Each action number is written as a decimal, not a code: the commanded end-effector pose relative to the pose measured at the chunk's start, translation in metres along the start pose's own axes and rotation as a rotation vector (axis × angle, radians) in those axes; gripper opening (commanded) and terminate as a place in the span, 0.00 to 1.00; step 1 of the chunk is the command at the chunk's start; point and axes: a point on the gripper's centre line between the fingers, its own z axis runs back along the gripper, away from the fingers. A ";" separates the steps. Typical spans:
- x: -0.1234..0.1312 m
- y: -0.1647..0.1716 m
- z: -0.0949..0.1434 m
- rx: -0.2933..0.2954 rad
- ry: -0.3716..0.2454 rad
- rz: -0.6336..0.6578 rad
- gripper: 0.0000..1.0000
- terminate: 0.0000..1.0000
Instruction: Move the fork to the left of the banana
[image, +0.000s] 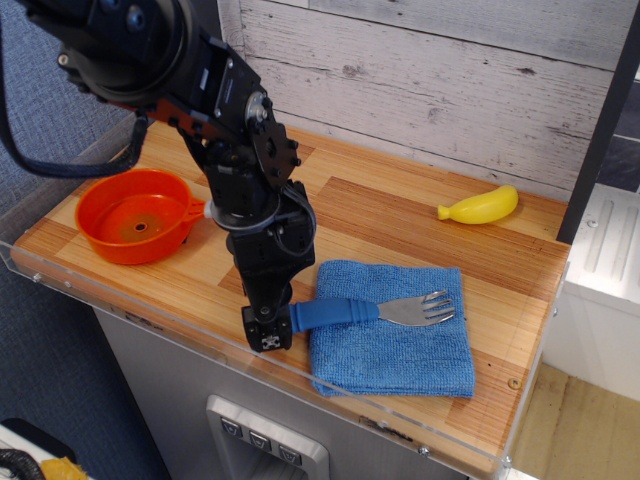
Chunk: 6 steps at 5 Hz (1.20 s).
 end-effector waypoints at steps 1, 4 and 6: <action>0.000 -0.009 0.004 0.003 -0.026 -0.041 1.00 0.00; -0.003 -0.009 0.005 -0.040 -0.027 -0.041 0.00 0.00; -0.006 -0.006 0.003 -0.036 -0.003 -0.030 0.00 0.00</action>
